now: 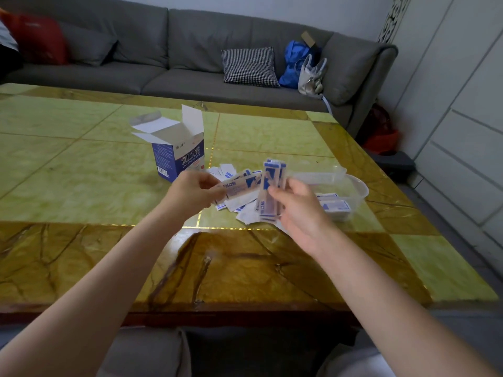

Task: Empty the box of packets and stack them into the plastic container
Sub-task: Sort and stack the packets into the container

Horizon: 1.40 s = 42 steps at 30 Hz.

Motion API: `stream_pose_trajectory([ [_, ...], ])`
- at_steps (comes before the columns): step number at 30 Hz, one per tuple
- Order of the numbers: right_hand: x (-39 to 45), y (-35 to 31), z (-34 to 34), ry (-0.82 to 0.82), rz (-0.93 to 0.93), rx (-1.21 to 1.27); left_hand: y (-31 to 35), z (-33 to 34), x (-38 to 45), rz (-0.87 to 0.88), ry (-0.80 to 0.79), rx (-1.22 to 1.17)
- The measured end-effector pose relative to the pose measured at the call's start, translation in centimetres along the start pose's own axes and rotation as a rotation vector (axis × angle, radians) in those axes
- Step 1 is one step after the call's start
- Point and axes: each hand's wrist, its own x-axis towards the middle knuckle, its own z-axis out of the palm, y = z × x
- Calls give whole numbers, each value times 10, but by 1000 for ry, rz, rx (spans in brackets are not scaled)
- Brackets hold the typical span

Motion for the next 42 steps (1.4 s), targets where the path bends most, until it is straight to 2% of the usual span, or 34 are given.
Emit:
stream_pose_trajectory([
  [4, 0, 6, 9, -36, 251, 418, 8, 10, -5, 0, -89, -97],
  [7, 1, 7, 10, -32, 310, 568, 9, 10, -7, 18, -131, -93],
  [11, 2, 0, 12, 2, 151, 428, 7, 6, -8, 40, -224, -66],
  [15, 2, 0, 14, 71, 27, 271, 7, 4, -5, 26, -121, -131],
  [18, 3, -2, 11, 73, -35, 239, 5, 5, -4, 39, -174, -61],
  [19, 3, -5, 9, 90, -104, 142, 4, 6, -3, 48, -183, -10],
  [20, 4, -10, 4, 113, -209, -63, 1, 7, -2, 55, -171, 23],
  [21, 5, -13, -1, 109, -341, -373, -1, 7, -1, 53, -149, 26],
  [23, 5, -13, -12, -12, -527, -1076, -2, 8, 0, 46, -133, -4],
  [24, 4, -8, -15, -83, -558, -1334, -1, 8, 1, 53, -165, 9],
  [26, 2, 7, -20, -206, -556, -1565, 0, 11, -1, 67, -311, 94],
  [28, 1, 19, -20, -288, -546, -1597, 0, 19, -6, 70, -436, 240],
  [29, 2, 23, -19, -312, -547, -1596, 0, 23, -8, 86, -451, 318],
  [31, 2, 27, -17, -336, -528, -1612, -2, 30, -10, 137, -424, 432],
  [37, -6, 14, -32, -342, -441, -1752, -7, 26, -5, 186, -356, 541],
  [40, -8, 9, -39, -345, -328, -1643, -8, 25, -5, 184, -328, 592],
  [42, -8, 12, -39, -324, -320, -1524, -8, 25, -5, 179, -321, 575],
])
